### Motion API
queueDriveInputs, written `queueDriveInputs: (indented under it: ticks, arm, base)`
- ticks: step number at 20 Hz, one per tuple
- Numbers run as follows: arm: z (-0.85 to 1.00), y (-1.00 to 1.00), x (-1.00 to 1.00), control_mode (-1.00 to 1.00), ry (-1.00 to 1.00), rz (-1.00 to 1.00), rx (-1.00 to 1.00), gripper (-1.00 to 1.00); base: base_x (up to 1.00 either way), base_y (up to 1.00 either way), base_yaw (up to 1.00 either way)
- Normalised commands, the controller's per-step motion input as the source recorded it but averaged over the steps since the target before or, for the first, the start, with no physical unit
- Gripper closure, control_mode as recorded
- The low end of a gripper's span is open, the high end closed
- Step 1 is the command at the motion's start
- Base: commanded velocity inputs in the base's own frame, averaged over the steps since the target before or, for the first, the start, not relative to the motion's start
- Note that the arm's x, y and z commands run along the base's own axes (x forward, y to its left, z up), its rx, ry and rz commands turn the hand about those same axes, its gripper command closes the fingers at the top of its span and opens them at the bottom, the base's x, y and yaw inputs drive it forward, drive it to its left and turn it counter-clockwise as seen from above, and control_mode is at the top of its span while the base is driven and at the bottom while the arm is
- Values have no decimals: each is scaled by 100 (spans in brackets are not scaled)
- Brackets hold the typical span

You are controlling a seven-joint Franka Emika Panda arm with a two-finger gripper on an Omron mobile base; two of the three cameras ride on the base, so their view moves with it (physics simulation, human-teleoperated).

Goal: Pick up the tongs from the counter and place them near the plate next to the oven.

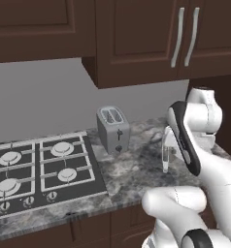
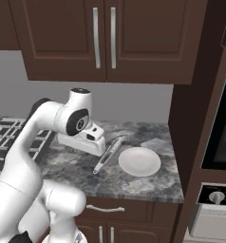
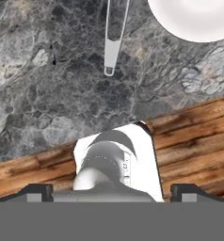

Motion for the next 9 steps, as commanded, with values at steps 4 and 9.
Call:
queueDriveInputs:
  ticks: [4,9]
  arm:
    - [52,37,-43,-100,-18,16,0,-100]
    - [4,12,-24,-100,-37,18,-1,-100]
  base:
    - [0,0,0]
    - [0,0,0]
